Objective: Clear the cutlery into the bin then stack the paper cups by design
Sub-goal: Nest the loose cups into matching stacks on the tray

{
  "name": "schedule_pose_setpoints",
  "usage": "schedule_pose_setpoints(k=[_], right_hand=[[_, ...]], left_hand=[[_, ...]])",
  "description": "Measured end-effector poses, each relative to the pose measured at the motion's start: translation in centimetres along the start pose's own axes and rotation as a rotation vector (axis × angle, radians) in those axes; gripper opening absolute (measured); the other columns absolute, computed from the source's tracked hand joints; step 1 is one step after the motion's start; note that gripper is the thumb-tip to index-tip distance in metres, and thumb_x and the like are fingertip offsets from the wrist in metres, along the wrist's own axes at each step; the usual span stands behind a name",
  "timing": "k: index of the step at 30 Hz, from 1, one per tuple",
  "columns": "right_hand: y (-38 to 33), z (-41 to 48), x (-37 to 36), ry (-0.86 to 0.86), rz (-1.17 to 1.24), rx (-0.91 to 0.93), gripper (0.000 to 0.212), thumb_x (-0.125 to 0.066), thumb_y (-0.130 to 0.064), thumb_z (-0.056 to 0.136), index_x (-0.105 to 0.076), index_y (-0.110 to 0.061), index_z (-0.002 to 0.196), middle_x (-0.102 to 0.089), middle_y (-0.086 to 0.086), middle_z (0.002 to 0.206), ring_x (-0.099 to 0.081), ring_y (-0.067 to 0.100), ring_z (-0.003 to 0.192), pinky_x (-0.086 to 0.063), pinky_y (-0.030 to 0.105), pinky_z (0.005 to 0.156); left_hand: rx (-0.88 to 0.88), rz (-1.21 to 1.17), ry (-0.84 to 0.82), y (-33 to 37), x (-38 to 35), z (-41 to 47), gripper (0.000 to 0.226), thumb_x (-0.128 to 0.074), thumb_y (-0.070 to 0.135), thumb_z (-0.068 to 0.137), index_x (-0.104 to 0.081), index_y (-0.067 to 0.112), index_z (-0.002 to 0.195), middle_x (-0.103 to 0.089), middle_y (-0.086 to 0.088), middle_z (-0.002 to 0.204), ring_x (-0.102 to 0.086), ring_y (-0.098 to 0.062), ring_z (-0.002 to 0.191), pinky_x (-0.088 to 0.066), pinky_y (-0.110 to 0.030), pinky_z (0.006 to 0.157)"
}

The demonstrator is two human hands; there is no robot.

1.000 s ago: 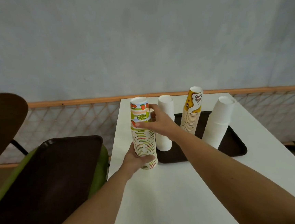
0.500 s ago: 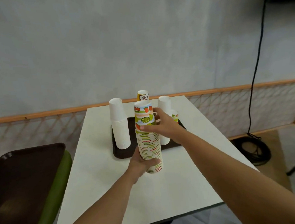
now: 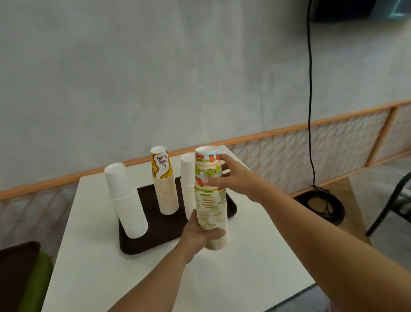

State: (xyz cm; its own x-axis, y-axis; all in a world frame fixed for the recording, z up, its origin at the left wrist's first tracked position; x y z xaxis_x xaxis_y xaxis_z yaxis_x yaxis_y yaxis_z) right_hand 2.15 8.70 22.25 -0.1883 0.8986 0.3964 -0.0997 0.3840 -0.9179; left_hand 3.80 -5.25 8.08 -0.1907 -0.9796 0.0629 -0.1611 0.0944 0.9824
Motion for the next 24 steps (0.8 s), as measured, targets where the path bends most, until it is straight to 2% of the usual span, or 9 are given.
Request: schedule_pose_setpoints(k=[3,7,11,17,20,24], right_hand=[[0.8,1.4,1.7,-0.043,0.008,-0.001,0.068,-0.080,-0.028,0.072,-0.045,-0.021,0.129,-0.059,-0.002,0.114,-0.058,0.017,0.108,-0.051,0.033,0.088],[1.9,3.6,3.9,-0.132,-0.031,0.001,0.066,-0.081,-0.032,0.070,-0.048,-0.022,0.127,-0.063,-0.001,0.118,-0.060,0.018,0.109,-0.050,0.042,0.096],[2.6,4.9,6.3,-0.207,-0.063,0.011,0.064,-0.076,-0.029,0.076,-0.043,-0.019,0.129,-0.059,-0.001,0.114,-0.059,0.020,0.105,-0.049,0.033,0.086],[5.0,6.4,8.1,-0.323,-0.042,0.076,0.053,-0.079,-0.022,0.073,-0.046,-0.027,0.116,-0.062,-0.007,0.108,-0.061,0.015,0.101,-0.050,0.036,0.093],[6.0,7.5,8.5,-0.343,-0.045,0.086,0.058,-0.080,-0.024,0.071,-0.048,-0.025,0.119,-0.064,-0.004,0.113,-0.062,0.017,0.104,-0.050,0.039,0.094],[6.0,8.8,8.7,-0.355,-0.003,0.097,0.054,-0.079,-0.022,0.073,-0.048,-0.026,0.118,-0.062,-0.004,0.112,-0.061,0.016,0.103,-0.049,0.035,0.091]], left_hand=[[0.011,0.040,0.030,0.4,-1.1,1.3,0.078,-0.085,0.014,0.061,-0.044,0.032,0.124,-0.059,0.007,0.123,-0.053,-0.019,0.120,-0.038,-0.045,0.108],[0.008,0.035,0.099,1.7,-3.2,2.5,0.073,-0.082,0.011,0.066,-0.041,0.031,0.123,-0.056,0.010,0.116,-0.051,-0.015,0.115,-0.038,-0.039,0.104],[0.014,0.006,0.164,1.9,-5.8,3.9,0.077,-0.082,0.011,0.066,-0.041,0.030,0.127,-0.056,0.009,0.118,-0.051,-0.016,0.117,-0.037,-0.040,0.105],[0.033,0.004,0.247,1.8,-9.6,5.1,0.079,-0.082,0.009,0.066,-0.040,0.028,0.130,-0.056,0.009,0.118,-0.050,-0.012,0.112,-0.037,-0.042,0.105],[0.051,-0.015,0.286,1.3,-10.4,5.7,0.079,-0.083,0.010,0.065,-0.042,0.028,0.129,-0.057,0.008,0.119,-0.052,-0.013,0.112,-0.038,-0.040,0.104],[0.055,-0.010,0.293,1.0,-10.2,6.7,0.078,-0.084,0.011,0.062,-0.044,0.030,0.126,-0.060,0.010,0.115,-0.055,-0.014,0.111,-0.040,-0.037,0.101]])
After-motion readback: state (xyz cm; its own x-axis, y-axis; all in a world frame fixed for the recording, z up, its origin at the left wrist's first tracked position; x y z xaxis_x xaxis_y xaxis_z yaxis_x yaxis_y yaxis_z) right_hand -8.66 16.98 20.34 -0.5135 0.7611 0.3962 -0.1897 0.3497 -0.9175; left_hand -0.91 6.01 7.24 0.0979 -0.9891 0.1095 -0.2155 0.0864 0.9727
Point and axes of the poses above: each hand's wrist, its own z-axis towards the middle knuckle, its own x-axis out of the back of the hand, y = z × x, the point moved 1 cm from there along z, towards the middle knuckle
